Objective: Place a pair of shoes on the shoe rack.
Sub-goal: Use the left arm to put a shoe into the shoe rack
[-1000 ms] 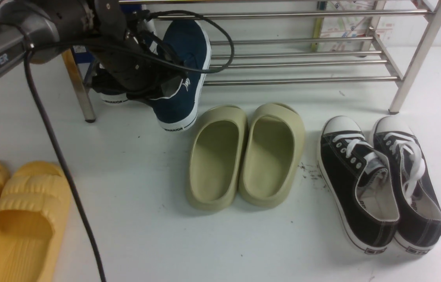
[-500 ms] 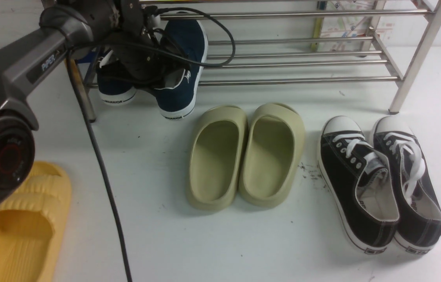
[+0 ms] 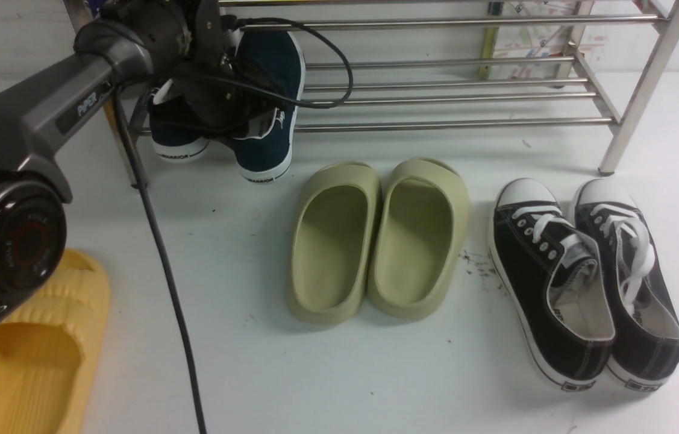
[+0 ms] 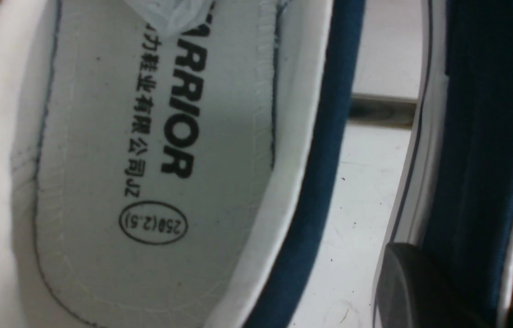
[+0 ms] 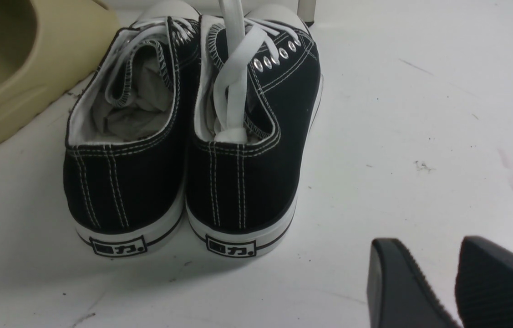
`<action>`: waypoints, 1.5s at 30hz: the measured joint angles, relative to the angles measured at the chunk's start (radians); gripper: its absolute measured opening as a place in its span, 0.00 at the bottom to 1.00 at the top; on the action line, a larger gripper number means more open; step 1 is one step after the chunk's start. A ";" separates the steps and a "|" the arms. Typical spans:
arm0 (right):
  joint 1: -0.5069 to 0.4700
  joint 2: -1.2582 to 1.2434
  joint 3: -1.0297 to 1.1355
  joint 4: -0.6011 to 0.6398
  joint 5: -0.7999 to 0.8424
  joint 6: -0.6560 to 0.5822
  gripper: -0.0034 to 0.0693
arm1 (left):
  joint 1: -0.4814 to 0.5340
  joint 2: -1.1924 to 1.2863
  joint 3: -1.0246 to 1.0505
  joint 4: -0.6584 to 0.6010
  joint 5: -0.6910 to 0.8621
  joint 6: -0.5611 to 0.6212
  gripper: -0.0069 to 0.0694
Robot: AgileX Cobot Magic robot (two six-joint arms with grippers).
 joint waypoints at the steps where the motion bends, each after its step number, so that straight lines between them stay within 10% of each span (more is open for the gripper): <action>1: 0.000 0.000 0.000 0.000 0.000 0.000 0.38 | 0.000 0.000 0.000 0.004 -0.005 -0.010 0.13; 14: 0.000 0.000 0.000 0.000 0.000 0.000 0.38 | -0.001 -0.013 -0.008 0.021 -0.026 -0.051 0.50; 24: 0.000 0.000 0.000 0.000 0.000 0.000 0.38 | -0.001 -0.135 -0.009 0.009 0.104 -0.012 0.52; 36: 0.000 0.000 0.000 0.000 0.000 0.000 0.38 | -0.002 -0.172 0.070 -0.282 0.262 0.202 0.23; 45: 0.000 0.000 0.000 -0.001 0.000 0.000 0.38 | -0.002 -0.172 0.244 -0.285 0.009 0.244 0.07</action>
